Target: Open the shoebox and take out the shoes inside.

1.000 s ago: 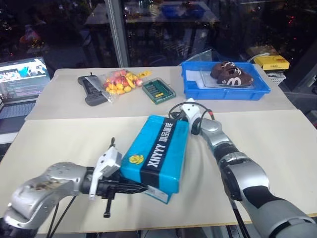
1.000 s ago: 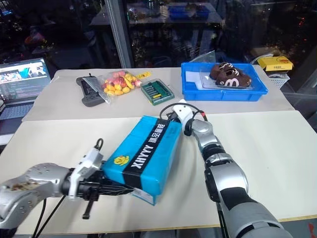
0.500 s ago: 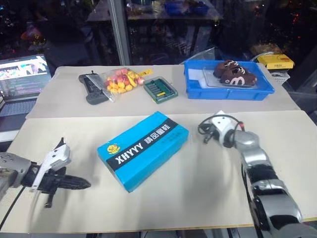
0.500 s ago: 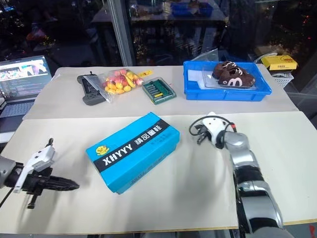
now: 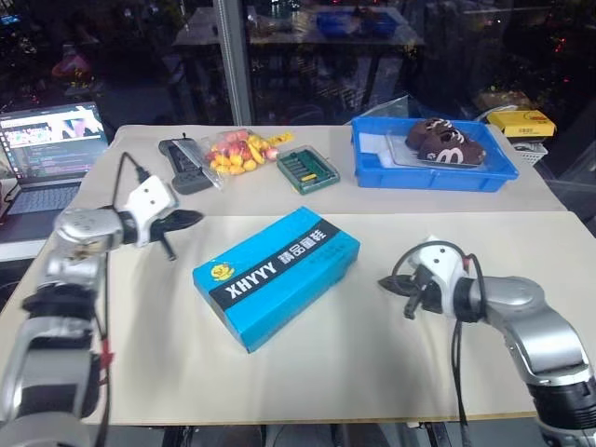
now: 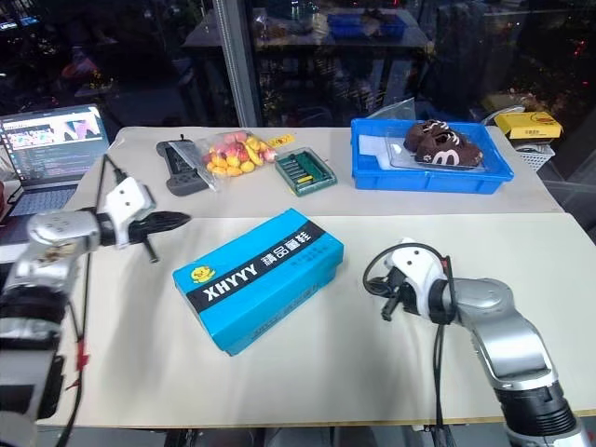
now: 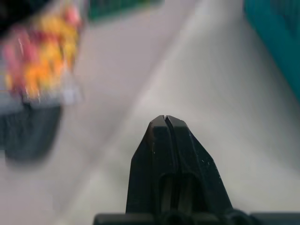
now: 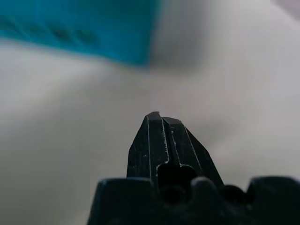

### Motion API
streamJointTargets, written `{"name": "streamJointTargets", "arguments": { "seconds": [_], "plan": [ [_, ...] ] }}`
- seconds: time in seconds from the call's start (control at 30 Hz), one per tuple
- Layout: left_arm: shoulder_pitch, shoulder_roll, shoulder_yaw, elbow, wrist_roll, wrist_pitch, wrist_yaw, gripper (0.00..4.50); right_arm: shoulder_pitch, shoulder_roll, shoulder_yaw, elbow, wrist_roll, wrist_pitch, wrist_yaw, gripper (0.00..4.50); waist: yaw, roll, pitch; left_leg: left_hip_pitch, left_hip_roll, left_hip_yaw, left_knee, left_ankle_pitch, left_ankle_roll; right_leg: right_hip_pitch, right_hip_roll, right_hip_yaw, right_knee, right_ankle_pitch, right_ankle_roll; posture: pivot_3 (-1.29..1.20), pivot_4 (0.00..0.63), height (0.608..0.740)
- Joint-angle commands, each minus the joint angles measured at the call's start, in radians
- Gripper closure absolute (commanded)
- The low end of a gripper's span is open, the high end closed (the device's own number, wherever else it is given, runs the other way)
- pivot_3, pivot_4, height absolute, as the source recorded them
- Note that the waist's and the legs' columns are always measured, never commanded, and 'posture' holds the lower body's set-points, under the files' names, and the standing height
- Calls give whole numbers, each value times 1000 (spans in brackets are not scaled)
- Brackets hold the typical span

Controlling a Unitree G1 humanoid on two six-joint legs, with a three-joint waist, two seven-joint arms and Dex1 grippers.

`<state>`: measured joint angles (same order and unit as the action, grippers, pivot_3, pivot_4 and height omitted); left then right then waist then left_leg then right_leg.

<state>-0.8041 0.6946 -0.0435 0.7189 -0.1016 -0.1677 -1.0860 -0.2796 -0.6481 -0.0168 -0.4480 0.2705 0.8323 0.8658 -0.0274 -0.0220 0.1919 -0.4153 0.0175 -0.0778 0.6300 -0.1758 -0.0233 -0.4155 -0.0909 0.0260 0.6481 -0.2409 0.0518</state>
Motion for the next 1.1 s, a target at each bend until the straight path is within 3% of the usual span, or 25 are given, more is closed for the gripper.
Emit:
{"name": "streamJointTargets", "arguments": {
  "seconds": [0.03, 0.13, 0.3, 0.5, 0.7, 0.87, 1.1],
  "plan": [
    [38, -109, -39, -47, -18, -22, -30, 4500, -33, 49, 33, -45, 31, 36, -63, 4477, 3, 0, 0, 0, 0, 0, 0, 0, 0, 0, 0, 0, 0, 0, 0, 0, 150, 740],
    [148, -167, -92, -202, -37, 15, -89, 4500, -55, 84, 76, -26, 21, 22, -102, 4477, 0, 0, 0, -2, 0, 0, 0, 0, 0, -2, 0, 1, 0, 2, -3, 0, 150, 740],
    [320, -173, -124, -457, -94, 182, -112, 4500, -100, 102, 121, 107, -46, -119, -136, 4477, -11, 0, 0, -4, 0, 0, 0, 0, 0, -5, 0, 1, 1, 5, -8, 0, 150, 740],
    [429, -210, -134, -667, -130, 314, -39, 4500, -157, 29, 89, 353, -122, -300, -123, 4477, -5, 0, 0, 2, 0, 0, 0, 1, -1, 2, 0, 1, 0, 1, -1, 0, 150, 740],
    [319, -413, -189, -592, -85, 308, 90, 4500, -220, 4, 33, 584, -148, -453, -146, 4477, 15, 0, 0, 4, -1, 0, 1, 1, -1, 6, -1, 1, -2, 2, -1, 0, 150, 740],
    [250, -517, -231, -512, -58, 271, 111, 4500, -306, 26, 21, 781, -180, -566, -166, 4477, 5, 0, 0, 6, -1, 0, 1, 1, -1, 8, 0, 1, -3, 2, 0, 0, 150, 740],
    [270, -458, -199, -558, -69, 287, 67, 4500, -349, 3, 6, 856, -217, -628, -157, 4477, -11, 0, 0, 8, -1, 0, -1, 1, -1, 9, -1, 2, -3, 2, -1, 0, 150, 740]
  ]
}}
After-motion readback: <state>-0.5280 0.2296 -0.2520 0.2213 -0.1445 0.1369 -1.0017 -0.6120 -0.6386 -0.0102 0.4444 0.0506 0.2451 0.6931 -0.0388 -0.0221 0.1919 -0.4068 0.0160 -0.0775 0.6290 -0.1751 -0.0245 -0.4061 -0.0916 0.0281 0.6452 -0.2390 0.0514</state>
